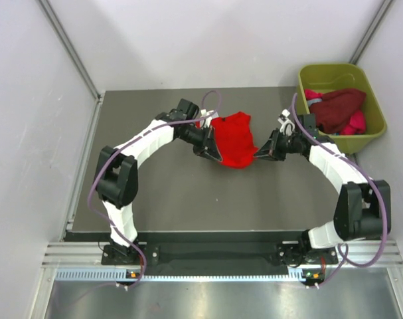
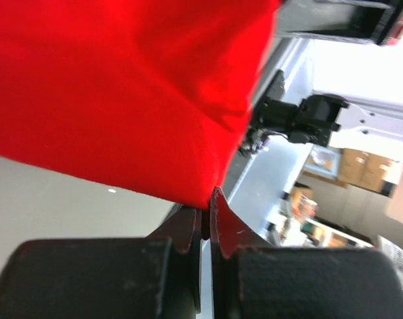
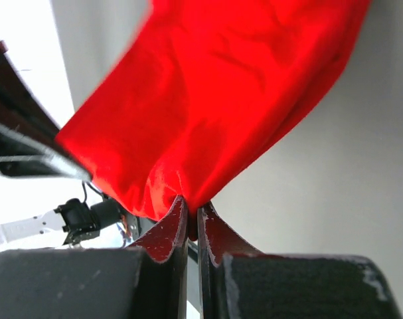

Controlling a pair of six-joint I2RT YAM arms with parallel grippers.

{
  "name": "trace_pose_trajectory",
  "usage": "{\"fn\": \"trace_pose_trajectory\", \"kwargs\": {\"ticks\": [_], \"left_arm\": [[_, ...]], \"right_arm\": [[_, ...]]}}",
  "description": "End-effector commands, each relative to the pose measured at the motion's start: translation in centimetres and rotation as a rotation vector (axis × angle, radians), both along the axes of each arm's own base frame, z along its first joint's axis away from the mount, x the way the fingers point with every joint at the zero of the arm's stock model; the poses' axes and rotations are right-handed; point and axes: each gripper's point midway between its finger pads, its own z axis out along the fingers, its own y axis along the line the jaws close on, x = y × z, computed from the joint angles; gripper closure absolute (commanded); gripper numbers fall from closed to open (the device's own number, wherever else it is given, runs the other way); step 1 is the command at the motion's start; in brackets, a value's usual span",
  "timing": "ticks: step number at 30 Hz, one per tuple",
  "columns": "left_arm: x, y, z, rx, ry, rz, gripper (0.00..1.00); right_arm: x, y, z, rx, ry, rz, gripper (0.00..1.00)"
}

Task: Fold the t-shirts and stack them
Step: Fold the tshirt

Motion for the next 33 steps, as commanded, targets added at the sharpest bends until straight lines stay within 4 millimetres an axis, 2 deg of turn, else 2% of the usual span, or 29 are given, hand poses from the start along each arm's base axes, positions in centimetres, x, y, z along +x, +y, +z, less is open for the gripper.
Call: {"fn": "trace_pose_trajectory", "kwargs": {"ticks": [1,4,6,7,8,10,11,12,13,14,15,16,17,18,20,24,26,27,28,29,31,32,33], "left_arm": [[0.8,1.5,2.8,0.012,-0.150,0.010,1.00],[2.7,2.5,4.0,0.045,-0.234,0.043,1.00],[4.9,3.6,5.0,0.043,-0.273,0.089,1.00],[5.7,3.9,4.6,0.044,-0.262,0.100,1.00],[7.0,4.6,5.2,0.032,-0.274,0.126,1.00],[8.7,4.8,4.5,0.025,-0.266,0.136,1.00],[9.7,4.9,5.5,0.014,-0.298,0.139,1.00],[10.8,5.1,4.4,0.022,-0.282,0.142,1.00],[11.4,5.2,4.4,0.017,-0.285,0.139,1.00],[12.1,5.3,5.0,-0.004,-0.295,0.135,1.00],[12.8,5.2,3.4,0.000,-0.257,0.135,1.00],[13.3,5.3,3.0,-0.006,-0.242,0.137,1.00],[13.8,5.3,3.0,-0.024,-0.226,0.144,1.00],[14.4,5.3,1.8,-0.021,-0.207,0.153,1.00],[15.0,5.2,1.3,-0.032,-0.177,0.173,1.00],[16.2,5.1,0.7,-0.047,-0.182,0.180,1.00],[17.2,5.1,1.0,-0.060,-0.205,0.196,1.00],[17.8,5.3,0.5,-0.057,-0.201,0.207,1.00],[18.5,5.5,0.4,-0.059,-0.211,0.222,1.00],[19.1,5.6,0.7,-0.065,-0.229,0.230,1.00],[20.0,5.6,-0.1,-0.054,-0.247,0.238,1.00],[20.7,5.6,0.2,-0.066,-0.269,0.242,1.00],[21.1,5.5,-0.8,-0.069,-0.259,0.244,1.00]], "right_arm": [[0.6,0.1,3.4,0.027,-0.126,0.005,1.00],[2.3,0.0,5.0,0.020,-0.184,-0.016,1.00],[3.7,0.1,6.1,0.022,-0.217,-0.024,1.00],[4.4,0.1,6.4,0.023,-0.235,-0.027,1.00],[5.5,0.2,6.8,0.023,-0.248,-0.030,1.00],[7.1,0.2,7.1,0.024,-0.264,-0.037,1.00],[8.5,0.3,7.1,0.021,-0.268,-0.042,1.00],[9.3,0.4,7.3,0.017,-0.281,-0.044,1.00],[10.1,0.4,7.3,0.011,-0.288,-0.044,1.00],[11.5,0.6,7.3,0.010,-0.295,-0.042,1.00],[12.2,0.6,7.1,0.005,-0.300,-0.044,1.00],[13.2,0.7,6.1,0.001,-0.286,-0.046,1.00],[14.1,0.9,6.7,0.005,-0.310,-0.043,1.00],[14.7,1.1,6.5,0.003,-0.313,-0.043,1.00],[16.1,1.6,5.9,-0.001,-0.317,-0.031,1.00],[17.1,2.7,5.2,0.000,-0.301,0.003,1.00],[17.9,2.9,4.5,0.001,-0.293,0.001,1.00],[18.2,3.0,4.3,0.002,-0.290,0.001,1.00],[18.6,3.1,3.4,-0.001,-0.275,0.002,1.00],[19.1,3.0,3.6,-0.001,-0.285,-0.003,1.00],[20.0,3.2,3.0,-0.001,-0.286,-0.006,1.00],[20.3,3.3,2.9,0.000,-0.288,-0.006,1.00],[20.6,3.3,2.6,-0.002,-0.283,-0.009,1.00]]}}
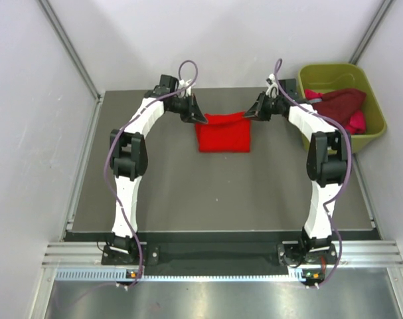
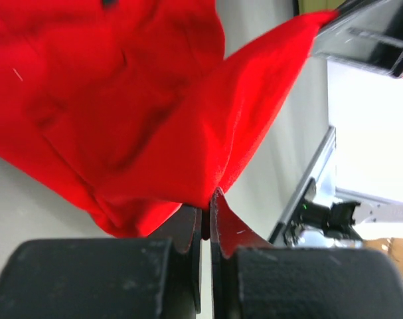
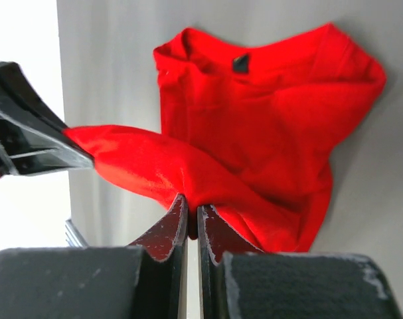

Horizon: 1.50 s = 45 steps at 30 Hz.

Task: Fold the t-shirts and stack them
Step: Fold the tshirt, then neatly place the folded tshirt to the corner

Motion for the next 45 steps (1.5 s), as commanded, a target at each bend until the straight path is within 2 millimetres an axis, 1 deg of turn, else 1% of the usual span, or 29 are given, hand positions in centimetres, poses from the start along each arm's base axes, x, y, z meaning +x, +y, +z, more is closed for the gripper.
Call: {"fn": "trace_pose_trajectory", "kwargs": {"ticks": [1,2,3,5,10,11,12,13,14,15,16,17,18,19,20,21,22,23,24,25,26,27,28,30,31,36,39,41,45], "left_arm": [[3.1,0.0,1.0,-0.051,-0.097,0.022,1.00],[3.9,-0.1,1.5,-0.062,-0.124,0.023,1.00],[4.3,-0.2,0.0,-0.056,-0.107,0.024,1.00],[5.0,-0.2,-0.5,-0.052,-0.120,0.029,1.00],[6.5,-0.1,-3.1,-0.053,-0.122,0.047,1.00],[7.2,0.3,-3.0,-0.053,-0.140,0.062,1.00],[7.8,0.5,-3.9,-0.043,-0.142,0.077,1.00],[8.7,0.6,-3.9,-0.045,-0.169,0.091,1.00],[9.7,0.9,-3.2,-0.048,-0.208,0.105,1.00],[10.3,1.0,-3.8,-0.044,-0.216,0.115,1.00],[11.1,0.9,-3.1,-0.060,-0.259,0.122,0.99],[11.7,1.1,-2.4,-0.068,-0.286,0.131,0.93],[12.2,1.2,-2.1,-0.066,-0.302,0.144,0.81],[12.7,1.4,-1.7,-0.049,-0.319,0.164,0.66],[12.9,1.6,0.1,-0.043,-0.359,0.173,0.56],[13.1,1.9,0.8,-0.027,-0.375,0.187,0.51],[13.1,2.2,1.7,-0.012,-0.386,0.204,0.45],[13.1,2.8,1.7,0.025,-0.370,0.240,0.41],[12.7,3.0,3.7,0.027,-0.396,0.245,0.36],[12.4,3.3,4.0,0.040,-0.396,0.247,0.34],[11.9,3.7,3.4,0.055,-0.371,0.252,0.32],[11.4,3.9,4.0,0.057,-0.364,0.250,0.32],[11.0,4.6,2.9,0.067,-0.326,0.257,0.32],[10.2,5.0,1.5,0.061,-0.266,0.247,0.31],[9.7,5.4,0.2,0.068,-0.222,0.252,0.31],[8.2,6.4,-3.6,0.060,-0.079,0.257,0.32],[7.7,7.0,-5.4,0.055,-0.024,0.265,0.32],[7.9,6.9,-6.3,0.046,-0.010,0.263,0.32],[8.5,6.9,-7.9,0.032,0.007,0.264,0.32]], "right_arm": [[2.6,0.5,0.9,0.000,-0.078,-0.002,1.00],[3.2,0.5,1.2,-0.001,-0.094,-0.004,1.00],[3.7,0.5,0.7,-0.009,-0.094,-0.009,1.00],[4.7,0.5,-0.1,-0.015,-0.096,-0.010,1.00],[6.8,1.3,-1.7,-0.013,-0.109,-0.004,1.00],[7.2,1.4,-2.0,-0.014,-0.114,-0.003,1.00],[7.5,1.7,-2.1,-0.011,-0.122,0.002,1.00],[8.0,1.8,-2.5,-0.010,-0.126,0.000,1.00],[8.3,1.9,-2.7,-0.013,-0.131,0.000,1.00],[8.6,2.1,-2.9,-0.018,-0.139,0.001,1.00],[8.9,2.2,-3.2,-0.021,-0.145,0.001,1.00],[9.2,2.2,-3.2,-0.026,-0.154,-0.003,0.97],[9.4,2.3,-3.1,-0.035,-0.167,-0.005,0.93],[9.6,2.5,-2.2,-0.037,-0.192,-0.003,0.71],[9.6,2.6,-1.4,-0.041,-0.211,0.003,0.60],[9.7,2.5,-0.8,-0.058,-0.238,0.004,0.53],[9.6,2.3,0.8,-0.063,-0.268,0.001,0.48],[9.5,2.3,1.7,-0.067,-0.284,-0.003,0.46],[9.5,2.0,2.3,-0.080,-0.296,-0.011,0.45],[9.1,1.8,3.5,-0.085,-0.316,-0.014,0.44],[8.9,1.7,3.9,-0.088,-0.322,-0.013,0.44],[8.6,1.7,4.3,-0.087,-0.325,-0.008,0.44],[8.1,1.7,4.4,-0.084,-0.318,-0.005,0.44],[7.6,1.8,4.5,-0.076,-0.308,-0.004,0.44],[7.3,1.8,4.2,-0.073,-0.298,0.000,0.44],[6.0,3.0,3.1,-0.058,-0.255,0.031,0.45],[5.0,3.9,1.2,-0.061,-0.214,0.056,0.45],[4.7,4.6,0.6,-0.061,-0.205,0.072,0.45],[4.9,4.8,-1.8,-0.074,-0.163,0.074,0.45]]}}
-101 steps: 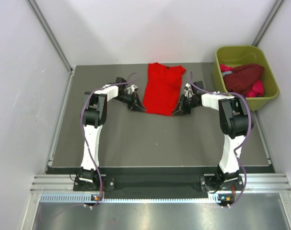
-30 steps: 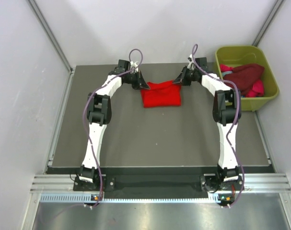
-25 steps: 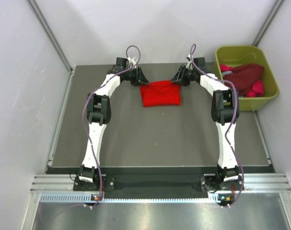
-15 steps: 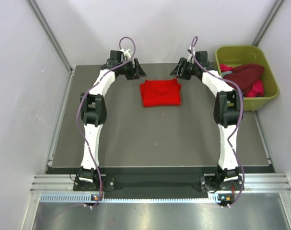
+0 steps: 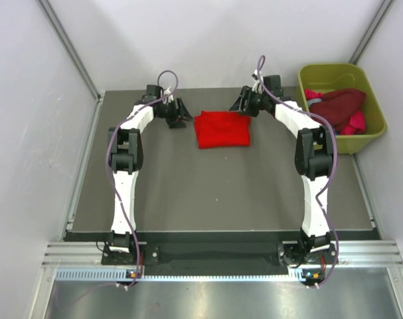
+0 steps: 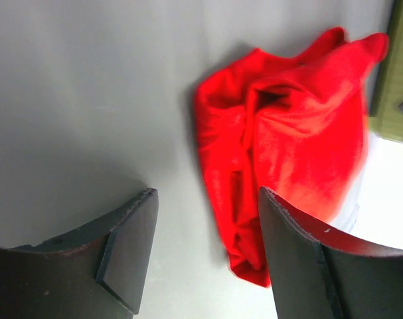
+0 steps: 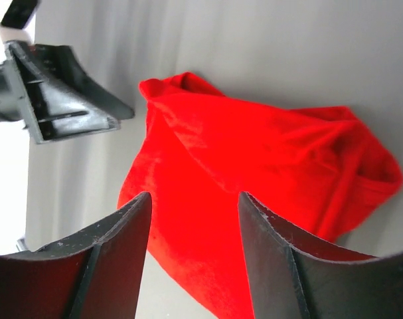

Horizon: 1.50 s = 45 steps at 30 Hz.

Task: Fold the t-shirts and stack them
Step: Neatly place the folded tshirt to the corner

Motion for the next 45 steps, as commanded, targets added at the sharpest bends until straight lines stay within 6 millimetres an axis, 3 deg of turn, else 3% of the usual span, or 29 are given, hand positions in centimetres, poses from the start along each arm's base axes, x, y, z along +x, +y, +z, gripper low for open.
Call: {"fn": "trace_pose_trajectory", "kwargs": {"ticks": [1,5,10,21,25,28,29,30,32,35,39,41,42,45], "left_arm": [[0.7,-1.0,-0.2,-0.050,-0.020,-0.029,0.32],[0.9,-1.7,-2.1,-0.065,-0.013,-0.052,0.34],[0.4,-4.0,-4.4,-0.053,-0.007,-0.106,0.34],[-0.9,-9.0,-5.7,-0.068,-0.007,-0.182,0.38],[-0.7,-9.5,-5.7,-0.055,-0.033,-0.190,0.46],[-0.4,-9.2,-5.6,-0.031,-0.047,-0.182,0.78],[-0.1,-8.7,-5.7,-0.007,-0.050,-0.165,0.95],[0.1,-8.4,-5.5,0.006,-0.061,-0.162,1.00],[0.5,-7.4,-5.4,0.059,-0.080,-0.151,1.00],[1.3,-5.4,-3.9,0.118,-0.120,-0.130,1.00],[1.9,-0.4,-1.0,0.189,-0.153,-0.092,1.00],[1.9,1.5,-0.3,0.210,-0.155,-0.082,1.00],[2.1,3.5,-0.2,0.238,-0.168,-0.078,1.00],[1.7,7.4,0.3,0.288,-0.160,-0.061,1.00]], "right_arm": [[0.5,1.0,-0.4,-0.004,-0.024,0.026,0.45],[1.2,0.4,-2.4,-0.037,-0.001,0.003,0.45],[2.1,0.3,-4.7,-0.056,0.018,-0.014,0.44],[2.8,0.3,-6.9,-0.050,0.054,-0.029,0.44],[2.7,0.5,-6.6,-0.040,0.051,-0.029,0.44],[2.7,0.5,-6.5,-0.038,0.047,-0.028,0.44],[2.7,0.5,-6.4,-0.039,0.045,-0.027,0.44],[2.7,0.5,-6.3,-0.038,0.043,-0.027,0.44],[2.6,0.5,-5.9,-0.039,0.035,-0.027,0.43],[2.8,0.1,-3.8,-0.030,0.000,-0.024,0.43],[3.6,-1.7,2.1,-0.011,-0.116,-0.036,0.43],[3.9,-3.1,3.5,-0.018,-0.146,-0.056,0.43],[3.7,-3.6,4.2,-0.021,-0.156,-0.061,0.43],[3.2,-5.1,4.2,-0.049,-0.158,-0.068,0.42]]}}
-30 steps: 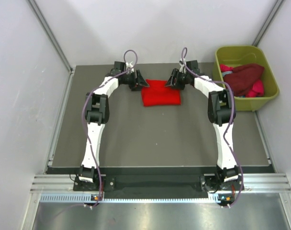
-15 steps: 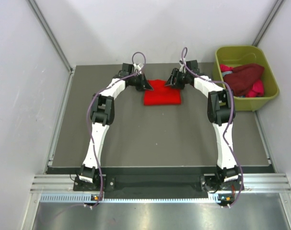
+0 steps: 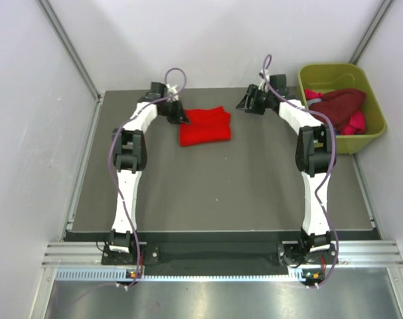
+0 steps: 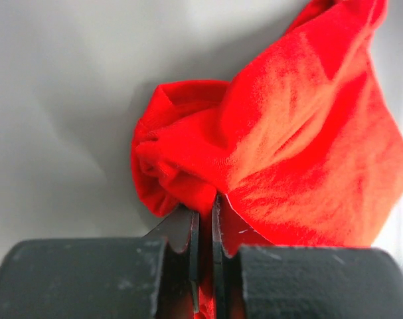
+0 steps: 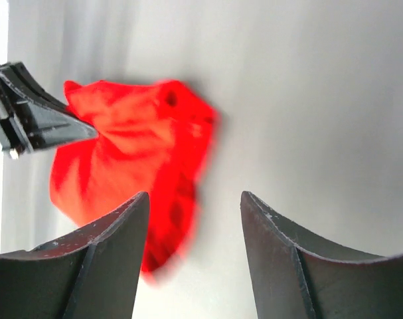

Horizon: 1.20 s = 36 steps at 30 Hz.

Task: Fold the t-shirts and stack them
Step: Neatly place the folded tshirt to the corner

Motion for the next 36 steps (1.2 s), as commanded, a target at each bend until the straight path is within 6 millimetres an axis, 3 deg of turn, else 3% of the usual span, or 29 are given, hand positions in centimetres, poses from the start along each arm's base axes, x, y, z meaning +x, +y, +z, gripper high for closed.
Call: {"fn": "trace_pose_trajectory", "kwargs": {"ticks": [1,8,13,18,23,29,36], "left_arm": [[0.1,8.9,2.5,0.160,-0.039,0.078,1.00],[-0.1,18.5,4.0,0.328,-0.070,0.165,1.00],[-1.4,22.3,4.2,0.426,-0.043,0.195,1.00],[-2.6,27.6,3.8,0.657,-0.026,0.253,1.00],[-1.6,33.3,4.8,0.909,-0.119,0.324,1.00],[-0.9,38.3,4.9,1.031,-0.124,0.386,1.00],[1.0,41.4,5.3,1.134,-0.189,0.473,1.00]], "right_arm": [[0.2,-2.7,6.1,-0.029,-0.142,-0.014,0.42],[-1.2,-3.7,5.6,-0.068,-0.130,-0.019,0.42],[-1.4,-3.9,5.5,-0.077,-0.128,-0.016,0.42],[-1.6,-3.8,5.7,-0.083,-0.134,-0.011,0.42],[-2.1,-3.9,5.7,-0.090,-0.133,-0.010,0.42],[-2.6,-4.1,5.9,-0.104,-0.140,-0.006,0.41],[-2.8,-4.2,5.9,-0.112,-0.139,-0.010,0.41]]}}
